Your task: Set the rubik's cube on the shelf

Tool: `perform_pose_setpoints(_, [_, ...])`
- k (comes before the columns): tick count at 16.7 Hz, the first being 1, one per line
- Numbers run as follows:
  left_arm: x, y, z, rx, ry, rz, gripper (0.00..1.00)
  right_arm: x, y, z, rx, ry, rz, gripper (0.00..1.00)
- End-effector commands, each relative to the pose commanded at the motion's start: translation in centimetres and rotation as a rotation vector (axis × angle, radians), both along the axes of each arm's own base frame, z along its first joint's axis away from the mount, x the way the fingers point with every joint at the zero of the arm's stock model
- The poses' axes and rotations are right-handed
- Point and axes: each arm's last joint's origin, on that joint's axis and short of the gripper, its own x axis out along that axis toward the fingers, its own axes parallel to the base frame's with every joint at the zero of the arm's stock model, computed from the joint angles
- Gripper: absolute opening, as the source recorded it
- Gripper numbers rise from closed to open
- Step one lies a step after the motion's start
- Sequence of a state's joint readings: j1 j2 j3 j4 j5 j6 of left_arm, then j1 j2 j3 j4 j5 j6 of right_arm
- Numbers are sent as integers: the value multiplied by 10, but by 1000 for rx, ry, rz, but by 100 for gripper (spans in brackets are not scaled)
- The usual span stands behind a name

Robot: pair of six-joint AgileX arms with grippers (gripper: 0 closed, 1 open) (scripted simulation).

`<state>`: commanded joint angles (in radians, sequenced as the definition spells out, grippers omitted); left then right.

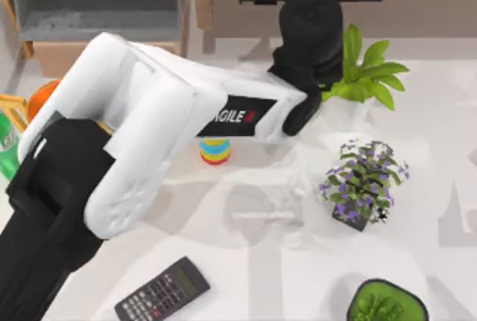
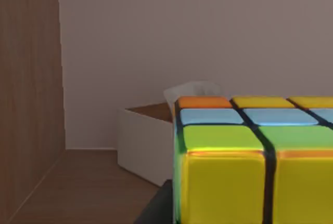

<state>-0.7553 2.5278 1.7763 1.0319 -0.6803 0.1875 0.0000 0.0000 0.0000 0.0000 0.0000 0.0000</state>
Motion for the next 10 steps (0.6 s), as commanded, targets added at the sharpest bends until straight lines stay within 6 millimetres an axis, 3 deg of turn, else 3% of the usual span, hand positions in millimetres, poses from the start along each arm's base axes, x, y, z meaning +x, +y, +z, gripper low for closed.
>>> perform_pose_setpoints(6, [33,6,2,5,10,7,0,0,0,0,0,0,0,100])
perform_pose_setpoints(10, [36,7,3,4,9,8,0,0,0,0,0,0,0,100])
